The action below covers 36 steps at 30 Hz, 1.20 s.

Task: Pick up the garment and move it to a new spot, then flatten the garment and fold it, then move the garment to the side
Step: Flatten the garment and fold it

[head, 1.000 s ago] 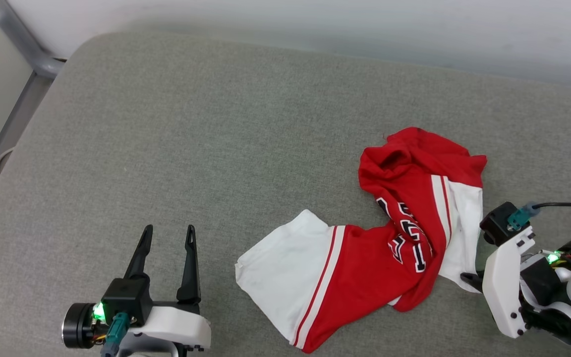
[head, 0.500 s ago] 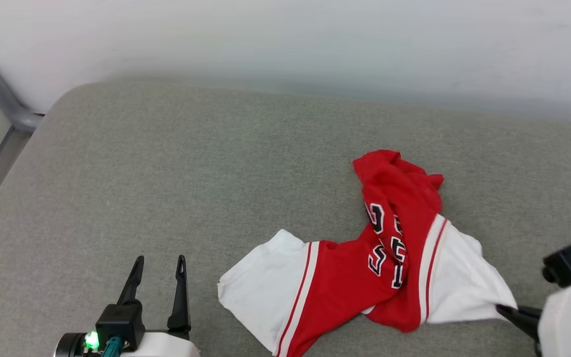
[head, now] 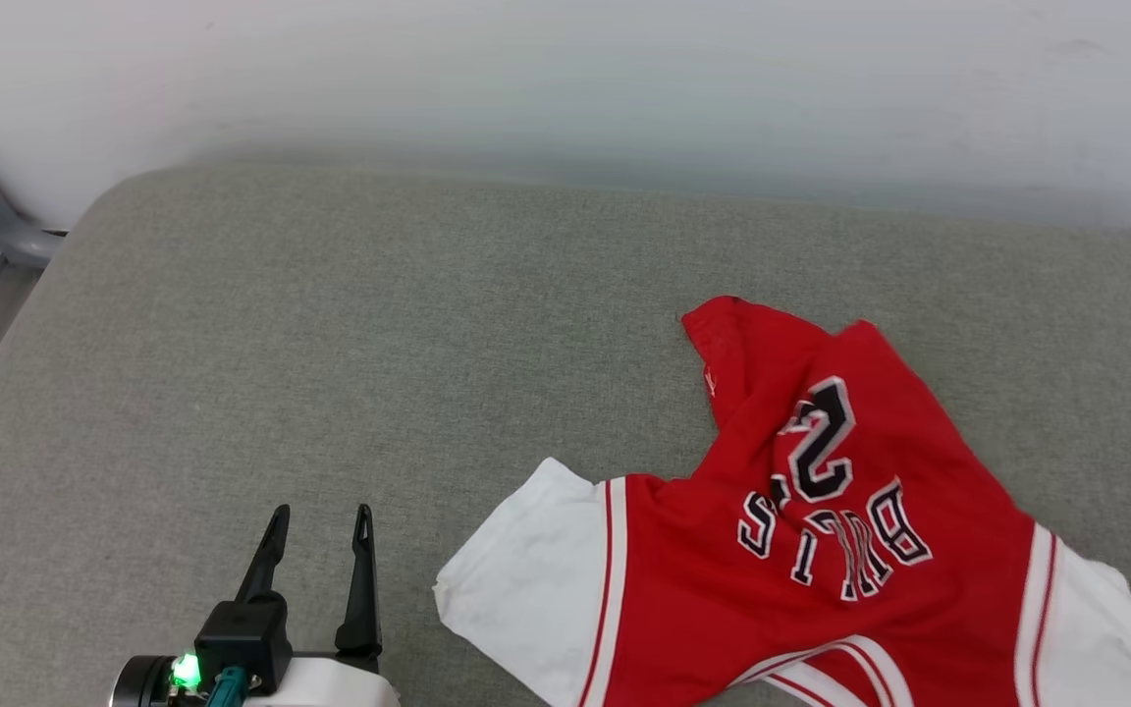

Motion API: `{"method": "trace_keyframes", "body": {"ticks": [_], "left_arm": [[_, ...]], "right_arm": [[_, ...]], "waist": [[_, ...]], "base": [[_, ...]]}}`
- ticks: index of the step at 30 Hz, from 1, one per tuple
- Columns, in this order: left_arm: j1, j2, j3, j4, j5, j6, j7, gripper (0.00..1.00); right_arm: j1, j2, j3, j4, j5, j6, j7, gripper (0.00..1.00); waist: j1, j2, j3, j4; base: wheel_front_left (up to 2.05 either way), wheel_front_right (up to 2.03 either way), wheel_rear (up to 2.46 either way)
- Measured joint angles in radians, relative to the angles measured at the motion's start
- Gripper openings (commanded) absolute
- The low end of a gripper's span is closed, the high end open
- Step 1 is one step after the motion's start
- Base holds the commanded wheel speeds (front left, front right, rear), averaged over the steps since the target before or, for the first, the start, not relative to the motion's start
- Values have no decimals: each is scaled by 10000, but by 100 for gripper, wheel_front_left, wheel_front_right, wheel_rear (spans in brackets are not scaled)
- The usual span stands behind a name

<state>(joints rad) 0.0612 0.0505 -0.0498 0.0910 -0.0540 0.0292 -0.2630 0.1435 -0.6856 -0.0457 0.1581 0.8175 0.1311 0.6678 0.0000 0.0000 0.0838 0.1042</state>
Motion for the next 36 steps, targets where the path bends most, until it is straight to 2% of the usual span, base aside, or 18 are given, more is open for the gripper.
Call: {"method": "trace_keyframes", "body": {"ticks": [5,9,10,11,18,23,28,36], "left_arm": [[-39,4,-17,2,44,42,0,100],[-56,4,15,79,50,-23,0,100],[-56,10,67,100,44,-27,0,100],[-54,12,113,117,42,-29,0,100],[115,19,153,136,132,61,0,100],[119,44,209,109,150,59,0,100],[119,130,196,98,174,-52,0,100],[-218,543,59,42,144,-639,0,100]], "right_arm": [[-27,219,-481,1262,-627,2,144,0],[-352,621,-472,1634,-882,0,-303,0],[-454,709,-441,1624,-915,2,-451,79],[-531,765,-405,1570,-1007,2,-685,100],[-1087,892,-403,825,-1914,0,-2748,100],[-1248,1413,-617,-188,-2872,2,-3975,100],[-1258,2510,-848,-1323,-4117,2,-5344,100],[-719,4378,-1043,-2518,-5716,2,-7290,100]], "waist": [[0,0,113,148],[0,0,102,243],[0,0,74,242],[0,0,42,227],[0,0,-270,33],[0,0,-462,-127],[0,0,-625,-190],[0,0,-839,-122]], "base": [[0,0,0],[0,0,0],[0,0,0],[0,0,0],[0,0,0],[0,0,0],[0,0,0],[0,0,0]]}}
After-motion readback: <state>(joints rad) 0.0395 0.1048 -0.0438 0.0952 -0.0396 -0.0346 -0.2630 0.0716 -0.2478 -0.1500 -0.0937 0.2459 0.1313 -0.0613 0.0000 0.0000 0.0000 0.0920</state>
